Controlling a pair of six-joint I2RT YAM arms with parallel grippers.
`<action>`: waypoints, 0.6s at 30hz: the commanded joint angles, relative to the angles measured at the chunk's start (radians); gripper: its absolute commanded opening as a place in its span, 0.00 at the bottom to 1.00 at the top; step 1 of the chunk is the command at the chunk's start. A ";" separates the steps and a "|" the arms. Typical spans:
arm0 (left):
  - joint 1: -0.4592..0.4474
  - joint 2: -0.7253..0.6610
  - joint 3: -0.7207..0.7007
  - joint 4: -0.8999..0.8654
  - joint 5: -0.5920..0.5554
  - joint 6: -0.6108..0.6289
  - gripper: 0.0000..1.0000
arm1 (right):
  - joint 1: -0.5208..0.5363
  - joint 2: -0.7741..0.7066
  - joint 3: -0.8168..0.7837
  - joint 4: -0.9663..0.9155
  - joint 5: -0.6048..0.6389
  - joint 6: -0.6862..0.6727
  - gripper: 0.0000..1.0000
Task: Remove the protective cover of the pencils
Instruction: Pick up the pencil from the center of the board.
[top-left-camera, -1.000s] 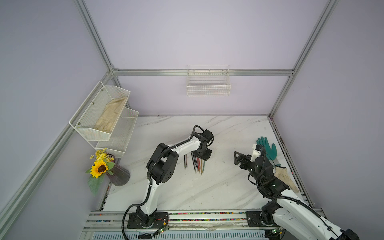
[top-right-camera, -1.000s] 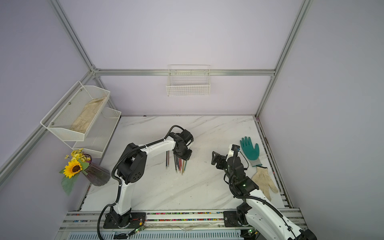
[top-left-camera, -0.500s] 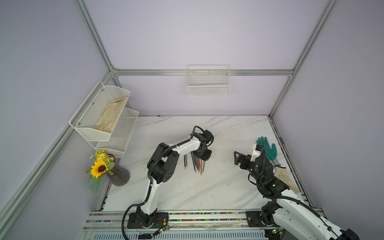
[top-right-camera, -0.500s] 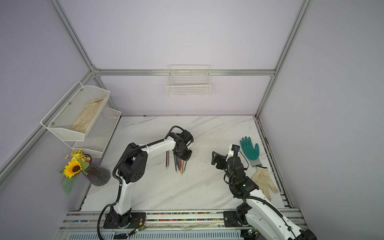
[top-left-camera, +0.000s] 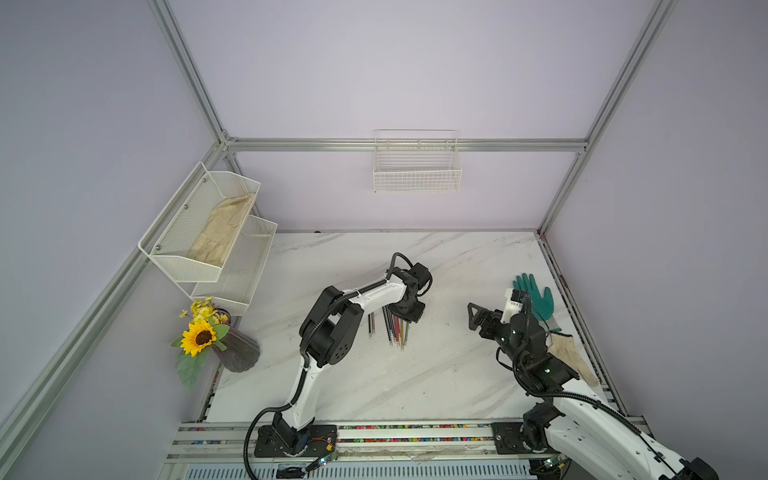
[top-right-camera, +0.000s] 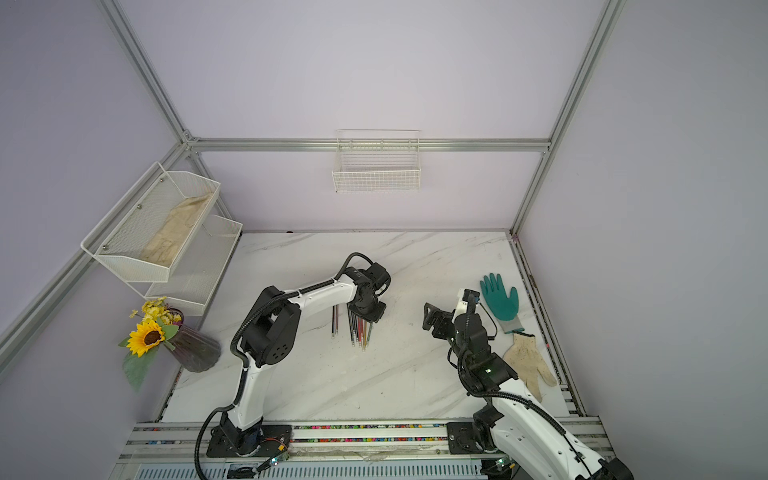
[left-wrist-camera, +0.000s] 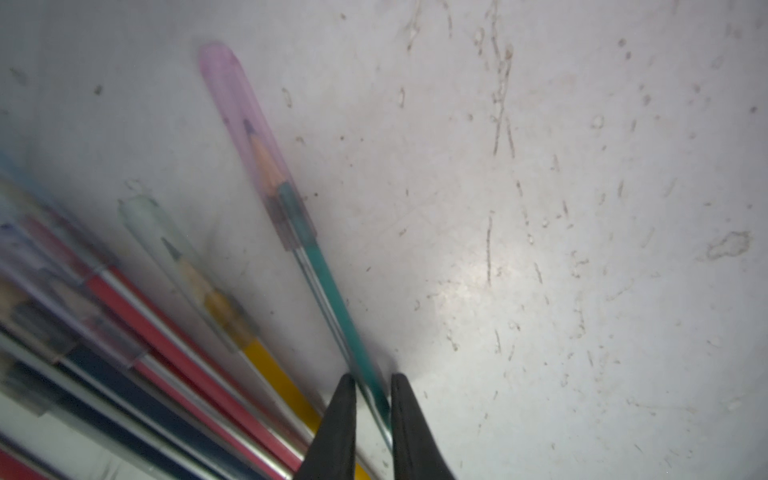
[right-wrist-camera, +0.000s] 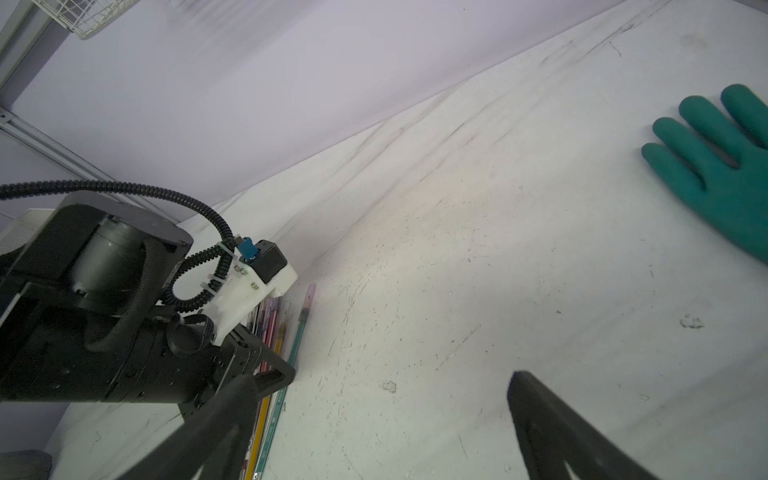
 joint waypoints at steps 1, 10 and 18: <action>-0.007 0.038 0.071 -0.028 0.013 -0.014 0.16 | 0.005 -0.014 -0.008 0.010 0.005 0.004 0.97; -0.007 -0.035 0.079 -0.008 0.059 -0.001 0.09 | 0.004 0.027 0.019 0.002 -0.059 0.014 0.97; -0.009 -0.169 0.022 0.061 0.197 0.002 0.05 | 0.004 0.161 0.111 -0.013 -0.253 0.105 0.95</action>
